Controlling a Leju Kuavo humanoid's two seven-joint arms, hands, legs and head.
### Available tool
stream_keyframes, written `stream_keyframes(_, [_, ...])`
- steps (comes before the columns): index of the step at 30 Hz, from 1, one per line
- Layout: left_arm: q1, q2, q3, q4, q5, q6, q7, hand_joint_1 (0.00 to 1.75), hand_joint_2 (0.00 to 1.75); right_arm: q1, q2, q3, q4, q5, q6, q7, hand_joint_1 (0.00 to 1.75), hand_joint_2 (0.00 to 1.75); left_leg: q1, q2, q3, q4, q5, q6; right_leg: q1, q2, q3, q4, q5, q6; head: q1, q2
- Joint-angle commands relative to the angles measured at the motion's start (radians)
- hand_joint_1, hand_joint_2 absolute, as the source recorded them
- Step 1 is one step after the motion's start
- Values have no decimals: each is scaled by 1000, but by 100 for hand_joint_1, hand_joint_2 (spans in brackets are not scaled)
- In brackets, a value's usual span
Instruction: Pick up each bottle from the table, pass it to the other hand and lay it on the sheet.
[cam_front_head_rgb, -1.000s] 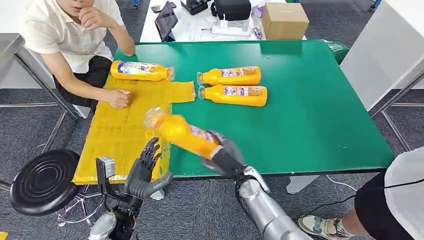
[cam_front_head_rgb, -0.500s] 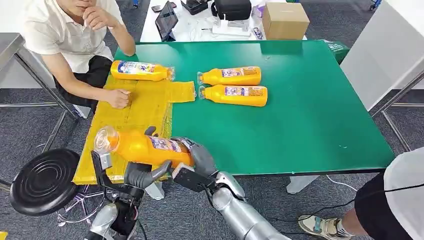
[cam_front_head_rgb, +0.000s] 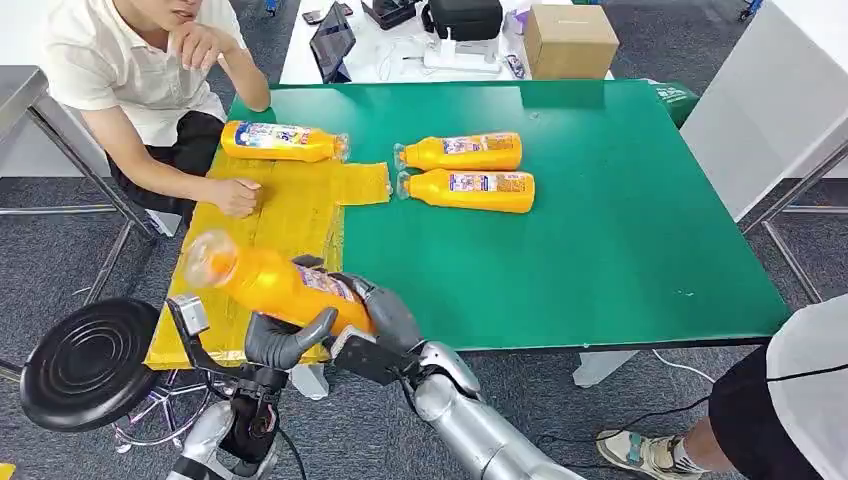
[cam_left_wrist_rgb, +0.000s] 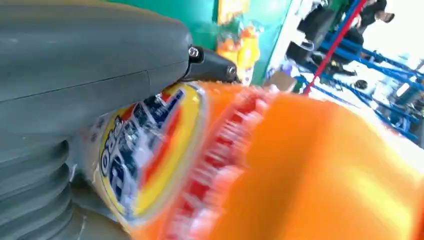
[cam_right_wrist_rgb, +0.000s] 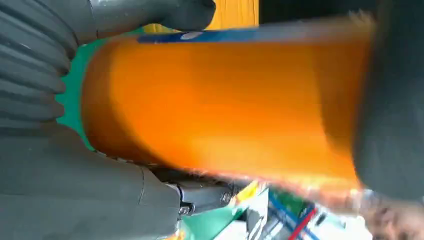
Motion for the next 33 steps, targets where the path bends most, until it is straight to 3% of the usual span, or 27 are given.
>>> stream_keyframes(1, [-51, -9, -22, 7, 39, -42, -4, 175, 175, -33, 11, 86, 127, -15, 19, -20, 0, 175, 0, -1, 1, 0, 0, -1, 0, -2, 2, 0, -1, -1, 0, 0])
stream_keyframes(2, [-51, -9, -21, 9, 41, -45, -4, 175, 175, -31, 11, 90, 124, -19, 28, -23, 0, 0, 0, -1, 1, 0, 0, 0, 0, -1, 1, 0, 0, -1, 0, 0])
stream_keyframes(9, [-52, -11, -17, 10, 50, -54, -10, 175, 175, -26, 9, 100, 114, -15, 23, -31, 0, 0, 0, -2, 1, 0, 0, -1, 0, -3, 2, 0, -1, -1, 0, 0])
stream_keyframes(14, [-57, 8, 22, 19, 51, -47, -23, 175, 175, 16, -5, 91, 77, -24, -55, -78, 0, 0, 1, -2, 2, -1, 0, -1, 1, -3, 3, -1, -1, -1, 0, 0])
stream_keyframes(19, [-84, 29, 177, 48, 17, 56, -58, 175, 175, 119, -23, 50, -55, -31, -303, -146, 0, 0, 0, -2, 1, -1, 0, -1, 1, -3, 2, -1, -1, -1, 0, 0])
stream_keyframes(21, [-88, 35, 193, 49, 19, 52, -53, 175, 175, 123, -25, 54, -61, -31, -305, -144, 0, 0, 1, -1, 2, -1, 0, -1, 1, -2, 3, -1, -1, -2, 0, 0])
stream_keyframes(23, [-86, 31, 223, 44, -23, 96, -63, 175, 175, 138, -18, 20, -72, -27, -446, -146, 0, 0, 1, 0, 2, -1, 0, -1, 1, -1, 2, -1, 0, -2, 0, 0])
stream_keyframes(27, [-69, 59, 307, 11, -51, 133, -65, 175, 175, 324, 1, -206, -460, -10, -449, -152, 0, 0, 1, -2, 0, 0, 0, -1, 1, -2, 0, 0, -1, -1, 0, 0])
stream_keyframes(32, [-68, 63, 318, 6, -72, 143, -60, 175, 175, 349, -3, -221, -524, -19, -449, -152, 0, 0, 1, -1, 1, -1, -1, -1, 1, -2, 2, 0, -2, -2, 0, 0])
stream_keyframes(33, [-85, 84, 292, 28, -182, 203, -59, 175, 175, 363, -4, -223, -567, -19, -449, -152, 0, 0, 1, -2, 1, 0, -1, -1, 1, -3, 2, 0, -2, -2, 0, 0])
